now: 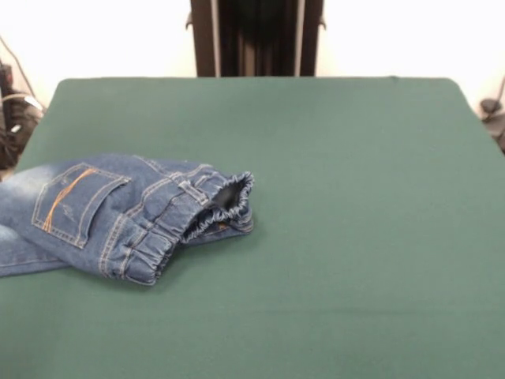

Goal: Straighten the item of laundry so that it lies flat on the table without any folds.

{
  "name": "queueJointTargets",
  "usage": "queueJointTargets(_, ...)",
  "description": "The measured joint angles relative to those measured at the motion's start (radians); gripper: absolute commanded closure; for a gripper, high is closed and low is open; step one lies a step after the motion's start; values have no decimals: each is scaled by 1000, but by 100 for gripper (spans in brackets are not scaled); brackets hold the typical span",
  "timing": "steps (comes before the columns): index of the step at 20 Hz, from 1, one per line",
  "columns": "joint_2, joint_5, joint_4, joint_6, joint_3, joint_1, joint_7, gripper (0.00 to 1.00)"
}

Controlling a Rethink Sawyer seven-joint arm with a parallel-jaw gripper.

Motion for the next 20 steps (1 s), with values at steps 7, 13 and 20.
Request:
queueJointTargets(7,-17,33,60,0,-1,-102,-140,100)
queueJointTargets(13,-49,57,163,0,-15,-122,-125,100)
queueJointTargets(20,-58,57,229,4,-19,-53,-44,100)
